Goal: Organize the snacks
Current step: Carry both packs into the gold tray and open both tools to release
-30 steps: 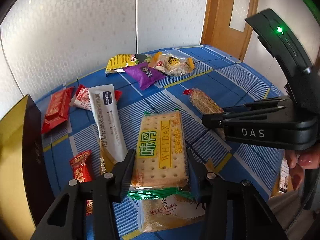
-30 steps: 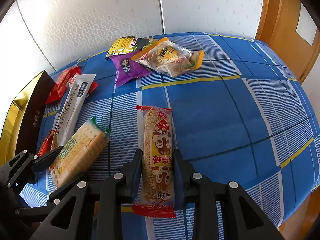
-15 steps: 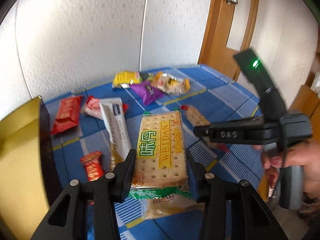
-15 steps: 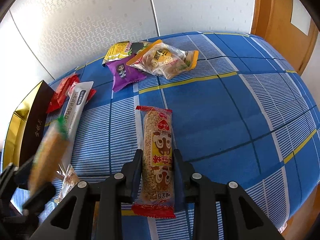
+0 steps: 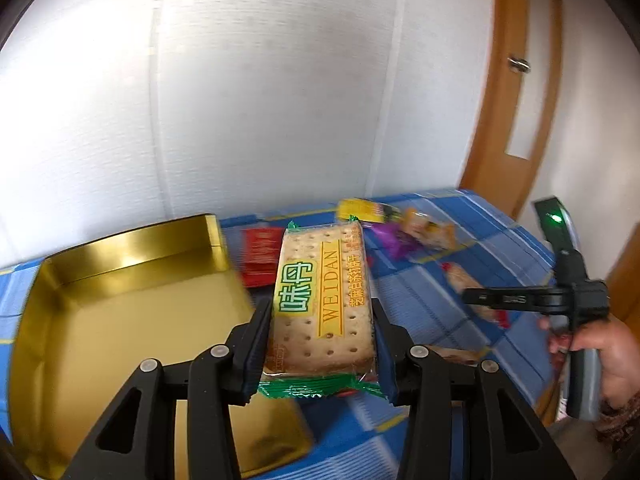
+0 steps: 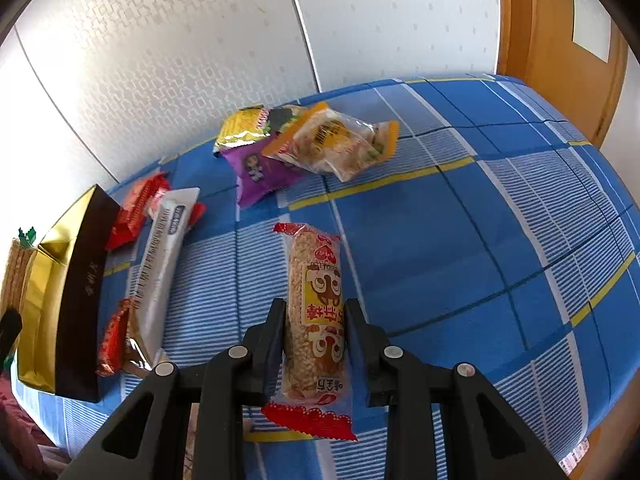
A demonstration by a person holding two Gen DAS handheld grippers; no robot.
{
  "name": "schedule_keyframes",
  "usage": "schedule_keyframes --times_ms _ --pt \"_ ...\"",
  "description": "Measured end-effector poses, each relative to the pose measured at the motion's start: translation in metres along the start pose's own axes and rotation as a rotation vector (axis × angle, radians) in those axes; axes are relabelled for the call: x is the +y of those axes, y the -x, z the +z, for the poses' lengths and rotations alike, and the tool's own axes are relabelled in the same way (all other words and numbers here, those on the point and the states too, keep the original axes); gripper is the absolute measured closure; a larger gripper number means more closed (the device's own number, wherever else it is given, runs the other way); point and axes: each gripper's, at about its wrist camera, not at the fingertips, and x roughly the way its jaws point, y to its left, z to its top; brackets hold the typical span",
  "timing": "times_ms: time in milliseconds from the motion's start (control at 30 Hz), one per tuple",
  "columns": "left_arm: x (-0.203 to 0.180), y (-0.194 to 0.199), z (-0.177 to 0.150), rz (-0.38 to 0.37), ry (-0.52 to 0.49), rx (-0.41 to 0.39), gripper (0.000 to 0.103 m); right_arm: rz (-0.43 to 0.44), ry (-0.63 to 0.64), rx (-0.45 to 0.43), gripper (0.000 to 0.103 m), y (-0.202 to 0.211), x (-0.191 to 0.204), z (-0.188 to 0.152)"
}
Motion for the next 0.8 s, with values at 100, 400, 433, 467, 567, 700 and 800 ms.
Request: schedule_keyframes --times_ms 100,400,433,467,567,700,800 --pt "0.022 0.007 -0.003 0.056 0.029 0.004 0.057 0.017 0.003 -0.009 0.074 0.002 0.008 0.000" --pt "0.085 0.026 -0.022 0.203 0.123 0.075 0.057 0.097 0.045 -0.031 0.074 0.010 0.049 -0.006" --pt "0.093 0.027 -0.026 0.220 0.134 0.085 0.057 0.107 0.052 -0.034 0.074 0.011 0.054 -0.007" --pt "0.102 0.029 -0.030 0.244 0.148 0.100 0.057 0.116 0.059 -0.036 0.074 0.012 0.059 -0.008" --pt "0.123 0.034 -0.038 0.299 0.183 0.127 0.057 0.148 0.077 -0.040 0.074 0.013 0.076 -0.010" --pt "0.145 0.038 -0.048 0.349 0.226 0.157 0.057 0.201 0.090 -0.047 0.074 0.016 0.097 -0.011" --pt "0.157 0.039 -0.056 0.394 0.245 0.176 0.057 0.244 0.110 -0.055 0.074 0.019 0.116 -0.012"
